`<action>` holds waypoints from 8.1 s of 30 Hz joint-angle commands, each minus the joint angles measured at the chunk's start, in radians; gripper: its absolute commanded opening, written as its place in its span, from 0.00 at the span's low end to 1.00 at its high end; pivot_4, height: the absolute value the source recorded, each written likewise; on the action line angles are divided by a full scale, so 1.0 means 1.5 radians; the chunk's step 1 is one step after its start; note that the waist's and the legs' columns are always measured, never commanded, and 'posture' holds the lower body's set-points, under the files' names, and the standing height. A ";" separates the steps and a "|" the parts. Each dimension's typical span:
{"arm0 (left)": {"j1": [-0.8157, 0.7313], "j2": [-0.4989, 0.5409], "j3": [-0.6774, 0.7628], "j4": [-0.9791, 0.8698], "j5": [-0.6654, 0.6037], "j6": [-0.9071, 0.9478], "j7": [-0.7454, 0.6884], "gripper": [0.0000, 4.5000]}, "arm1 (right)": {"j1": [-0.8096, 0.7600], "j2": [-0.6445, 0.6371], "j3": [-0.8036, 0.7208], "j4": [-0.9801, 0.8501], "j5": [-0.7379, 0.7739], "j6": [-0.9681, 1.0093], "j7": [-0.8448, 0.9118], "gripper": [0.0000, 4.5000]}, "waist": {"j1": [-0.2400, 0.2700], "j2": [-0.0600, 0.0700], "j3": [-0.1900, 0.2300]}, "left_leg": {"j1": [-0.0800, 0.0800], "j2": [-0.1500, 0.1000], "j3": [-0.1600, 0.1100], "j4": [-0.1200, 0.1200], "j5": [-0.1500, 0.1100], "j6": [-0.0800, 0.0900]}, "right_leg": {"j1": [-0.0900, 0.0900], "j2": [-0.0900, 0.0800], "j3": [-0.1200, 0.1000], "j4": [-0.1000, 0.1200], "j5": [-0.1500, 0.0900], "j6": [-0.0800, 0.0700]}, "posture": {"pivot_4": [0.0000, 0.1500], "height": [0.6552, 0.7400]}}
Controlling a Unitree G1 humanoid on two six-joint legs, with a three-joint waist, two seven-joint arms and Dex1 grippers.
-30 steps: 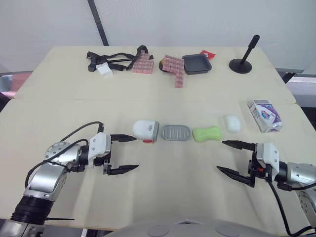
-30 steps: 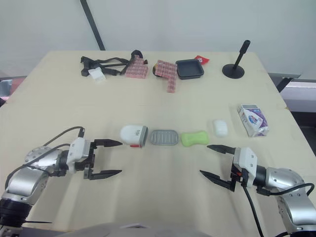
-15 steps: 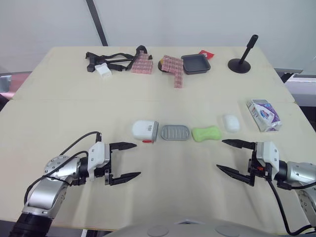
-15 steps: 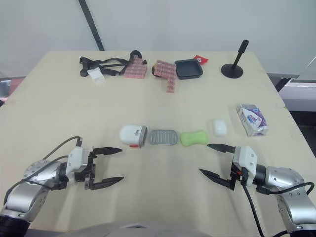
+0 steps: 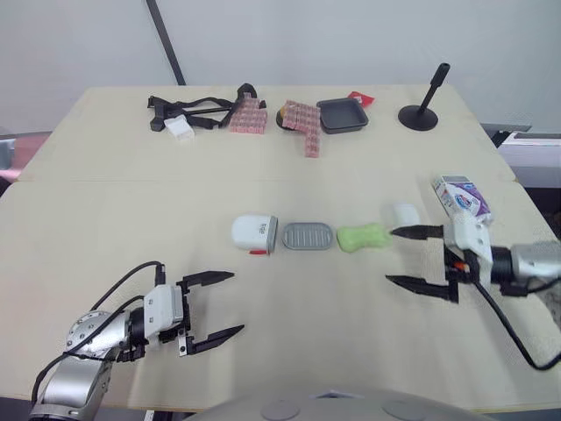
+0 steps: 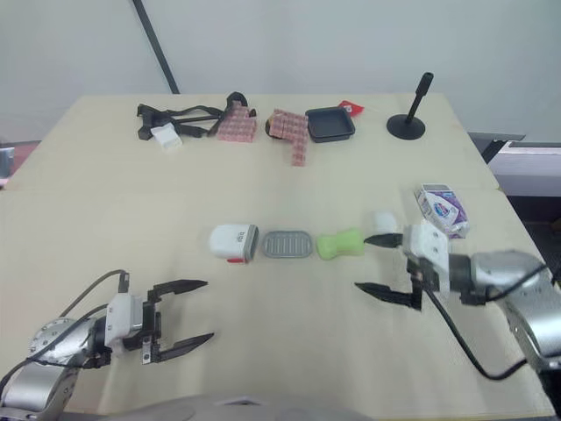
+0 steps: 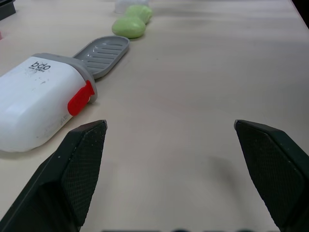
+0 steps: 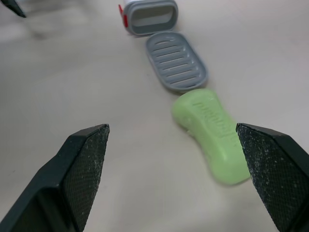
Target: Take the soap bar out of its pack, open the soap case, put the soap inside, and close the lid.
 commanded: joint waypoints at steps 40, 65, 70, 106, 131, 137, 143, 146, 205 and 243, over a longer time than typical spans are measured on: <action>-0.084 0.045 -0.006 -0.121 -0.044 0.129 0.041 1.00 | -0.344 0.045 0.303 0.159 -0.254 0.059 0.080 1.00 | 0.016 0.000 0.000 | -0.002 0.000 0.005 0.000 0.000 -0.001 | -0.006 0.001 0.005 0.005 0.001 0.001 | 1.00 1.00; -0.055 0.025 -0.012 -0.080 -0.034 0.084 0.030 1.00 | -0.393 0.094 0.338 0.252 -0.328 -0.023 0.133 0.94 | 0.016 0.000 0.000 | -0.002 0.001 0.009 0.001 0.000 -0.001 | -0.008 0.001 0.009 0.007 0.001 0.002 | 1.00 1.00; -0.054 0.019 -0.016 -0.061 -0.027 0.063 0.025 1.00 | -0.386 0.083 0.340 0.257 -0.340 -0.016 0.145 0.62 | 0.016 0.000 0.000 | -0.002 0.001 0.010 0.001 0.000 0.000 | -0.009 0.001 0.009 0.007 0.001 0.002 | 1.00 1.00; -0.117 0.023 0.028 -0.109 -0.065 0.197 0.110 1.00 | -0.505 0.187 0.357 0.065 -0.293 0.279 0.075 0.39 | 0.018 -0.003 0.000 | -0.005 0.001 0.012 0.002 0.002 -0.005 | -0.015 0.003 0.012 0.011 0.002 0.003 | 1.00 1.00; -0.101 0.014 0.010 -0.175 -0.051 0.230 0.151 1.00 | -0.578 0.269 0.491 0.161 -0.328 0.303 0.021 0.39 | 0.019 -0.005 0.001 | -0.006 0.001 0.012 0.002 0.003 -0.009 | -0.015 0.004 0.012 0.011 0.002 0.004 | 1.00 1.00; -0.102 0.014 0.009 -0.179 -0.049 0.232 0.154 1.00 | -0.576 0.269 0.493 0.171 -0.334 0.293 0.023 0.39 | 0.018 -0.005 0.001 | -0.006 0.001 0.012 0.002 0.003 -0.009 | -0.015 0.004 0.012 0.011 0.002 0.004 | 1.00 1.00; -0.102 0.015 0.006 -0.182 -0.049 0.237 0.158 1.00 | -0.571 0.271 0.491 0.174 -0.337 0.295 0.023 0.39 | 0.018 -0.005 0.001 | -0.006 0.001 0.012 0.002 0.003 -0.010 | -0.015 0.004 0.012 0.011 0.002 0.004 | 1.00 1.00; -0.103 0.015 0.004 -0.181 -0.048 0.236 0.158 1.00 | -0.570 0.272 0.490 0.175 -0.335 0.297 0.023 0.39 | 0.018 -0.005 0.001 | -0.006 0.001 0.012 0.002 0.003 -0.010 | -0.015 0.004 0.012 0.011 0.002 0.004 | 1.00 1.00; -0.386 0.069 -0.057 0.098 0.013 0.210 -0.046 1.00 | 0.081 0.229 0.024 -0.017 -0.133 -0.108 -0.078 1.00 | 0.025 -0.008 -0.001 | -0.003 0.002 0.012 0.001 0.002 -0.009 | -0.014 0.003 0.012 0.011 0.002 0.004 | 1.00 1.00; -0.612 0.032 -0.181 0.346 0.170 0.116 -0.158 1.00 | 0.202 0.256 0.019 0.048 -0.107 -0.289 -0.097 1.00 | 0.028 -0.008 -0.001 | -0.005 0.001 0.011 0.001 0.001 -0.005 | -0.014 0.002 0.011 0.010 0.002 0.004 | 1.00 1.00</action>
